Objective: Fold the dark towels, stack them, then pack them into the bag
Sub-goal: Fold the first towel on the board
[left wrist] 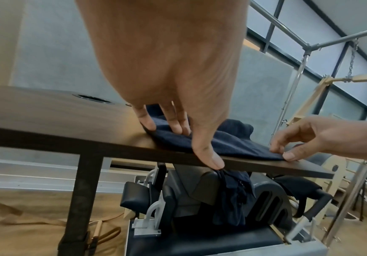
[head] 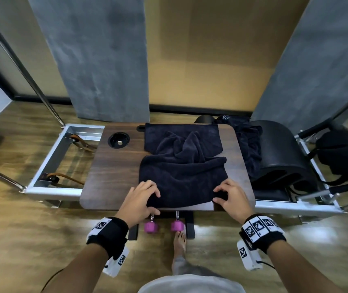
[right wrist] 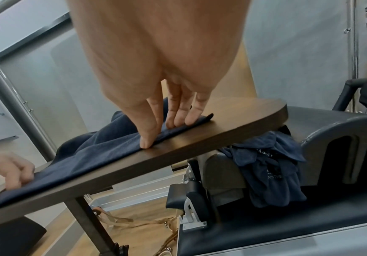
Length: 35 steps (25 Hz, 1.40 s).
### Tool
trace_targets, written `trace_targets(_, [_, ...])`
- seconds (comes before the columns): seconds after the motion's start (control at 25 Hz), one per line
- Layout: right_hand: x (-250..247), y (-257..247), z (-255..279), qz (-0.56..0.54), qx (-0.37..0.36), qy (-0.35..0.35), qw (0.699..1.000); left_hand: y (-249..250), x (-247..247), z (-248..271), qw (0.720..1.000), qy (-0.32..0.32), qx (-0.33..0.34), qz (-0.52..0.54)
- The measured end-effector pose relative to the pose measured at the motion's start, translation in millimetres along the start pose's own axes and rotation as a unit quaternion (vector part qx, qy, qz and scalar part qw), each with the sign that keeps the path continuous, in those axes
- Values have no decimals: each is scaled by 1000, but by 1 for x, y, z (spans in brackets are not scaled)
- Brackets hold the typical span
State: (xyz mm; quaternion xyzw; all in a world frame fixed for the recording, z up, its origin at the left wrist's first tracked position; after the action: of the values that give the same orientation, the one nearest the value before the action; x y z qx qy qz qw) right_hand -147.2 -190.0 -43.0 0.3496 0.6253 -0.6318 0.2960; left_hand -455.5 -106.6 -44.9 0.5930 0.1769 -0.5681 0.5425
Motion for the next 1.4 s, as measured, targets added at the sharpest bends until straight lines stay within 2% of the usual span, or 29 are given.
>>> trace_targets(0.24, [1,-1,-1,16,-24,-17,999,-10,-15,-8,994,46,14,95])
trace_targets(0.44, [-3,-4,-5,79,-65,-39,994,-19,-34,-23,979,95,-31,177])
trace_targets(0.56, [-24,-6,-21,40,-76,13,996,-14,-58,-44,962,123,-32,242])
trace_targets(0.64, [-52,-6,-41,-2,-71,57,996,-14,-83,-58,942,166,-31,290])
trace_targets(0.84, [-129,-10,-129,-42,-73,147,986,-25,-144,-108,888,254,-76,375])
trace_targets(0.96, [-152,3,-188,-78,-54,172,980,-29,-163,-153,880,261,-98,384])
trace_targets(1.08, [-141,35,-241,-109,13,125,986,-38,-157,-205,897,223,-115,364])
trace_targets(1.16, [-123,60,-267,-110,59,93,988,-50,-144,-235,894,203,-155,368])
trace_targets(1.28, [-96,88,-289,-70,101,61,991,-70,-126,-263,886,219,-224,342])
trace_targets(1.4, [-76,104,-296,-59,117,44,990,-80,-113,-277,891,214,-263,301])
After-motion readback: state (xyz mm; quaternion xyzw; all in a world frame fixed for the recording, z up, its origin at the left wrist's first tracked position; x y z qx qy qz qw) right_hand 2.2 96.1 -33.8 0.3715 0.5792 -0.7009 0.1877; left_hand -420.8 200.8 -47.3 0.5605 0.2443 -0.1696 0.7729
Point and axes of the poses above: each hand's wrist, its own z-axis away from the middle knuckle, its own x-axis out of the palm, y = z × x, the point moved 8 cm from there along -z, towards the middle knuckle, and after that the axes turned 11 degrees about -x, right-handed, at the moved point
